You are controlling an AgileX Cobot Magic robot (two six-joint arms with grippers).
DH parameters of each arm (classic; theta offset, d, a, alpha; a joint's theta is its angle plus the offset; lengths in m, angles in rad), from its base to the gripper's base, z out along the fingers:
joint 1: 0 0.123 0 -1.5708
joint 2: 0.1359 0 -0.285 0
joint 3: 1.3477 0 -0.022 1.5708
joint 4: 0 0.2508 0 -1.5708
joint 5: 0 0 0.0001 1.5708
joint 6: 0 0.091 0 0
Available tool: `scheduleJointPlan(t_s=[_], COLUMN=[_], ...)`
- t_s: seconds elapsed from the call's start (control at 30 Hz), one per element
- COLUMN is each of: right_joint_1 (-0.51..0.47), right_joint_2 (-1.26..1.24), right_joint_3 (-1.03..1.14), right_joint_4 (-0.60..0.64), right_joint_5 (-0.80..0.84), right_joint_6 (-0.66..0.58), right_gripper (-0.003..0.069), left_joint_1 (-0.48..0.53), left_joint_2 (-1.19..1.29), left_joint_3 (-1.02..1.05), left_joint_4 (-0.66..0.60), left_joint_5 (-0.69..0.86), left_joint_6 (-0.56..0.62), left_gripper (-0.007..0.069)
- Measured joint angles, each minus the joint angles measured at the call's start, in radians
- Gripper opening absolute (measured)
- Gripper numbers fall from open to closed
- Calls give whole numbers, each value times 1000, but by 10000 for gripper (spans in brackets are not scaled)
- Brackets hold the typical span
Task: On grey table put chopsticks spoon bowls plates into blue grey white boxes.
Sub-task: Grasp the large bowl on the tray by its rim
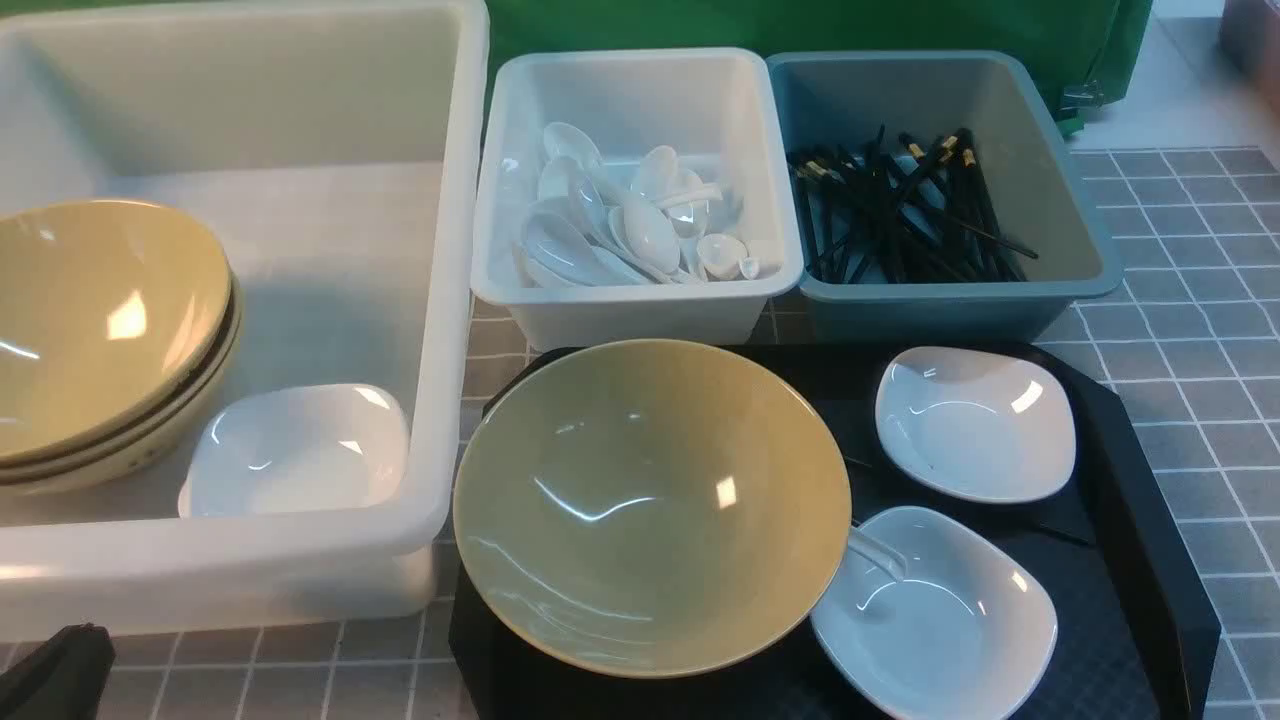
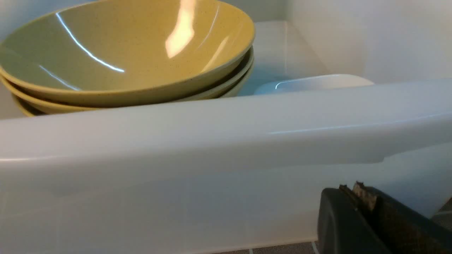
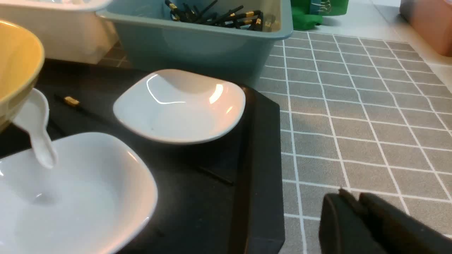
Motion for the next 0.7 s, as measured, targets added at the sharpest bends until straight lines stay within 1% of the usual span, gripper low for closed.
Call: scheduleJointPlan(t_s=[0.7], right_joint_1=[0], right_joint_2=[0], right_joint_3=[0], right_joint_4=[0], right_joint_5=[0], right_joint_6=[0], right_gripper=[112], left_joint_1=[0], left_joint_2=[0], left_joint_3=[0], left_joint_4=[0], left_joint_5=[0], left_joint_6=[0], left_gripper=[-8])
